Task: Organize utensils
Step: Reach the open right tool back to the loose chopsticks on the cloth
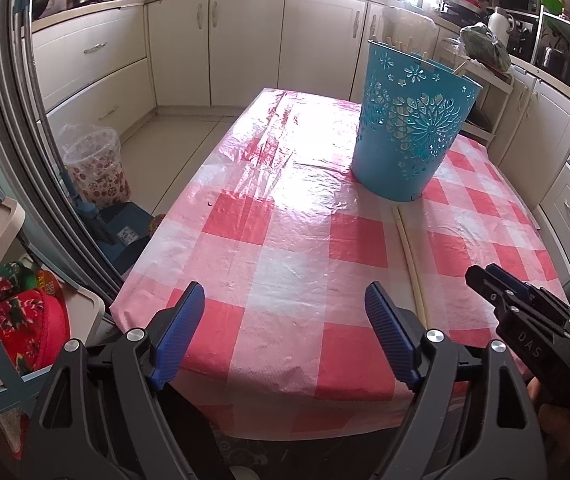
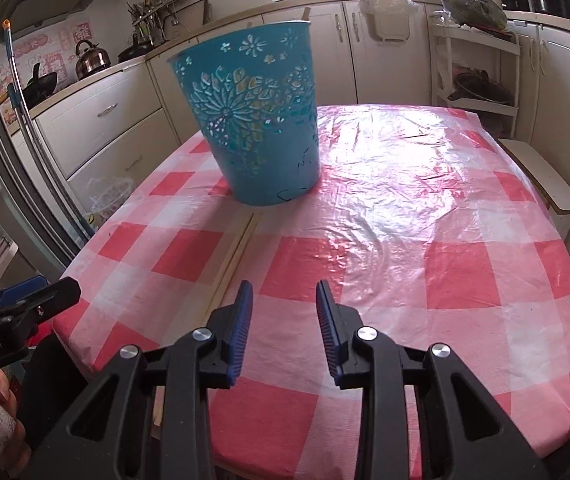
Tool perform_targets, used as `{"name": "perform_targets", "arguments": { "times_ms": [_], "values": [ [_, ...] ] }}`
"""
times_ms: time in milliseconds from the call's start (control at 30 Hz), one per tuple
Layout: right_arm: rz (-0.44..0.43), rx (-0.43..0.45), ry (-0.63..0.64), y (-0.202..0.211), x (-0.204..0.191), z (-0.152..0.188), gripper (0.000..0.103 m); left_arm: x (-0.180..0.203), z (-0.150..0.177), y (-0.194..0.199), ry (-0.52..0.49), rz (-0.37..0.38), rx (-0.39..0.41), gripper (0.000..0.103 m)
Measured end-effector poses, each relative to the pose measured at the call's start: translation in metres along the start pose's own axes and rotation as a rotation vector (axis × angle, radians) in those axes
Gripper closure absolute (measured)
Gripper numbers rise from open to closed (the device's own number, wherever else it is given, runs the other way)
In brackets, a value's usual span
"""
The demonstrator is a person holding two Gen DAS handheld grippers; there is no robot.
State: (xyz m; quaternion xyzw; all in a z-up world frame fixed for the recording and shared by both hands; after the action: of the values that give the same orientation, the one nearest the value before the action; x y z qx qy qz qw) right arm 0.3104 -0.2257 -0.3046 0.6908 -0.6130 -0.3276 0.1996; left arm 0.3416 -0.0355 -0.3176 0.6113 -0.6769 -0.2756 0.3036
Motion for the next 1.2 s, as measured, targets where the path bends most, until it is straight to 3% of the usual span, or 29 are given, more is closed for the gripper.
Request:
{"name": "perform_targets", "arguments": {
  "times_ms": [533,900,1033,1200],
  "values": [
    [0.014,-0.086,0.036,-0.035,-0.027,0.002,0.076,-0.008,0.003,-0.001,0.017,-0.003,-0.006,0.024],
    [0.013,-0.09,0.042,-0.042,-0.033,-0.003,0.076,-0.007,0.006,-0.003,0.012,-0.003,-0.014,0.024],
    [0.036,-0.1,0.074,-0.043,-0.029,-0.001,0.087,-0.007,0.006,-0.003,0.014,-0.003,-0.017,0.024],
    [0.048,-0.114,0.127,-0.033,-0.015,0.003,0.09,0.0,0.003,-0.004,0.002,0.023,-0.022,0.024]
  ]
}}
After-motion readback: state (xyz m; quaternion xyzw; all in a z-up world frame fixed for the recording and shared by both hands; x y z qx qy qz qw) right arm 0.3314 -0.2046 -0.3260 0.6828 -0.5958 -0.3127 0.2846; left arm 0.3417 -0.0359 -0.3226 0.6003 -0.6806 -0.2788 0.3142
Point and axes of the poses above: each gripper's, at about its wrist camera, not at the fingertips, and y roughly against the way its jaws point, x to its right, z to its underside, the point moved 10 cm from there along -y, roughly the way its jaws point
